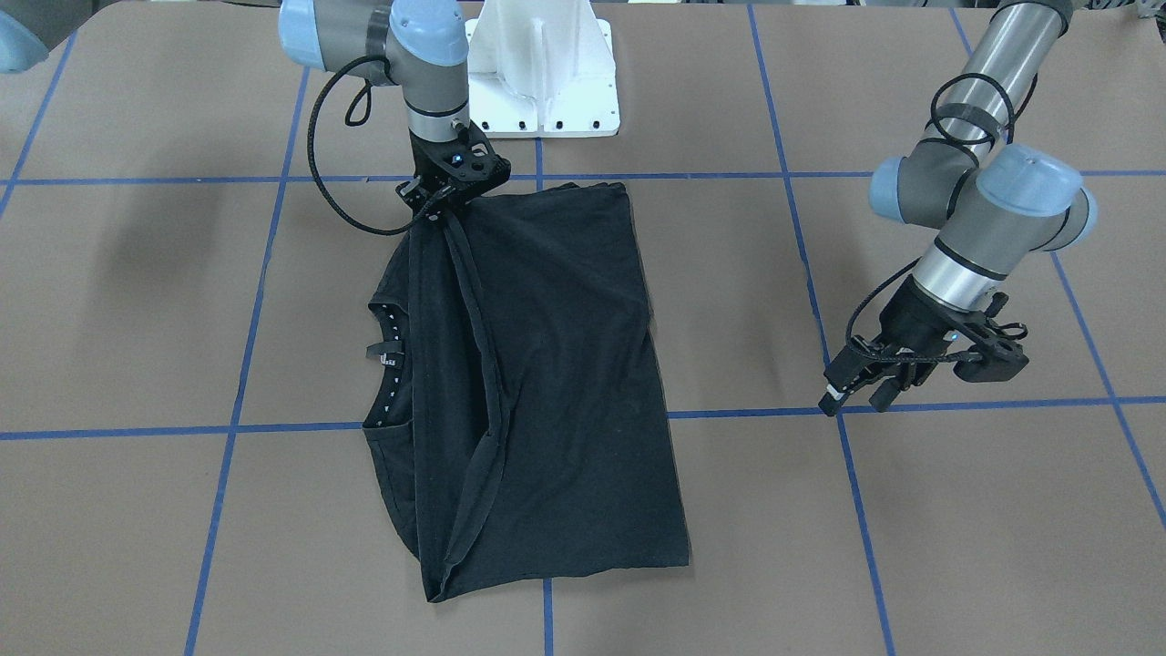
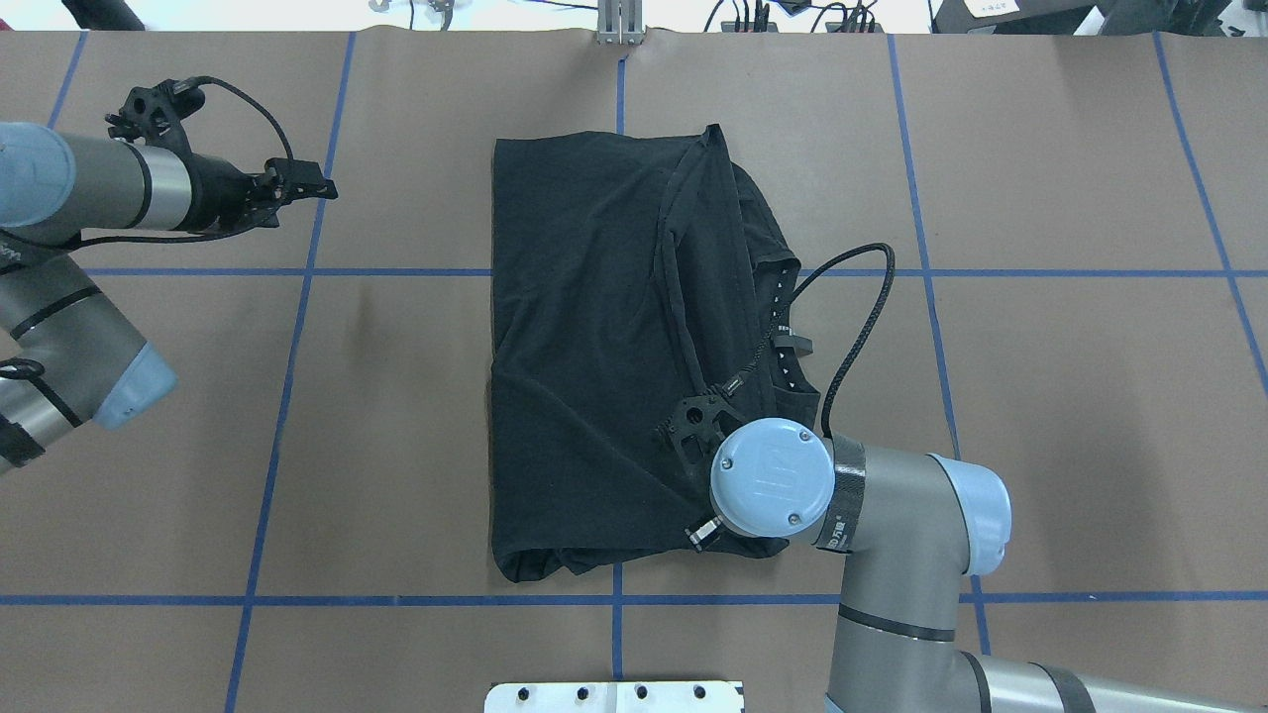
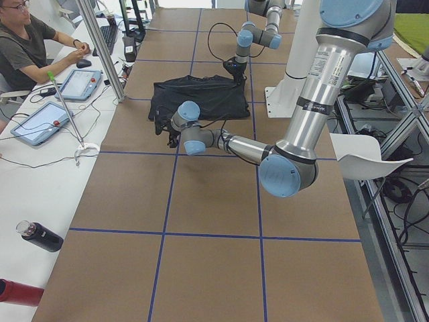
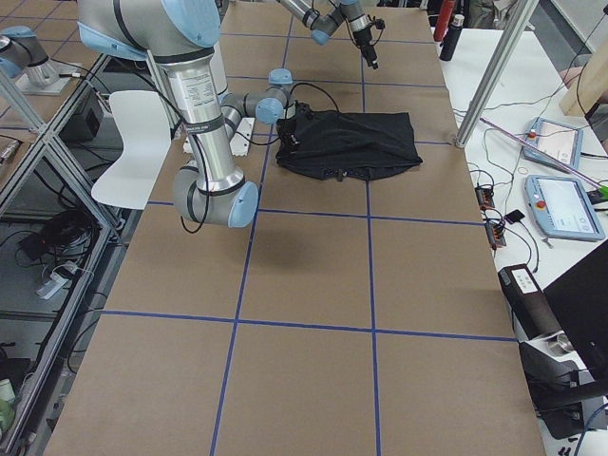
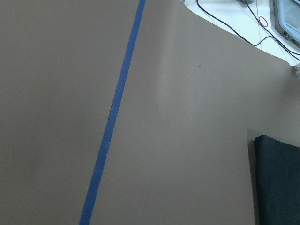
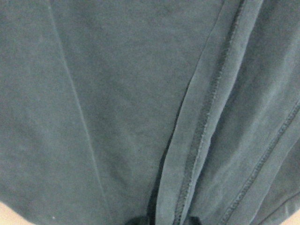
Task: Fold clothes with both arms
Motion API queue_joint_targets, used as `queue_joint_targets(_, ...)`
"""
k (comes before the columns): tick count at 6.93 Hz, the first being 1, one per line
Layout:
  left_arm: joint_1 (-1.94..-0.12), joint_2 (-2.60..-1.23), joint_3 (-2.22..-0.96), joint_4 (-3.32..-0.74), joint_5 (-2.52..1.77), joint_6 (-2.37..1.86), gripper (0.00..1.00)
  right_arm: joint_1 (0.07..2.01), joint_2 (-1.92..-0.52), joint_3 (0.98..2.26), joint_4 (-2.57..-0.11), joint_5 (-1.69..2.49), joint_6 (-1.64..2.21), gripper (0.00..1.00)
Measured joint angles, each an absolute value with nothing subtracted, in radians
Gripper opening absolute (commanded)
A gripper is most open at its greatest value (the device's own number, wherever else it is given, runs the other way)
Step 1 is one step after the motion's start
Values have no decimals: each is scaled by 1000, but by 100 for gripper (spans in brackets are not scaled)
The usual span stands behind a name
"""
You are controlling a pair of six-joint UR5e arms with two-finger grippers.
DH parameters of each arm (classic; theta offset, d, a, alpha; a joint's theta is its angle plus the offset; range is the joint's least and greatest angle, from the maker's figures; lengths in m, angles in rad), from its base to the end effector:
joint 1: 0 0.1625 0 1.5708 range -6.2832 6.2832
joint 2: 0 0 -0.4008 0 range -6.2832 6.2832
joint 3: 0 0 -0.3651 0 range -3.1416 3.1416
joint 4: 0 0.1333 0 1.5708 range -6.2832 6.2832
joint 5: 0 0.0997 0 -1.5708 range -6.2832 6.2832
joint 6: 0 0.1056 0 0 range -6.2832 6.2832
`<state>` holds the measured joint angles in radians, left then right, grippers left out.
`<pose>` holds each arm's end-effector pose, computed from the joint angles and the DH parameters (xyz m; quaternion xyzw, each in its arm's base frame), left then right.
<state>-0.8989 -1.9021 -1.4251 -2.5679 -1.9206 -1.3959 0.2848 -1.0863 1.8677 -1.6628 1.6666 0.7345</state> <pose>0.3092 -0.5447 0.4194 0.1567 0.5456 -0.1988 0.7989 -0.5313 -0.2839 0.2777 0.1413 -0.3098 -0.2715 0.9002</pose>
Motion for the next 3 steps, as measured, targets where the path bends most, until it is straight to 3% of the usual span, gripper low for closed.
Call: queue_joint_targets(3, -898, -1902, -1425, -2568, -1921, -1396, 99, 284, -1086, 1864, -1663, 1664, 732, 0)
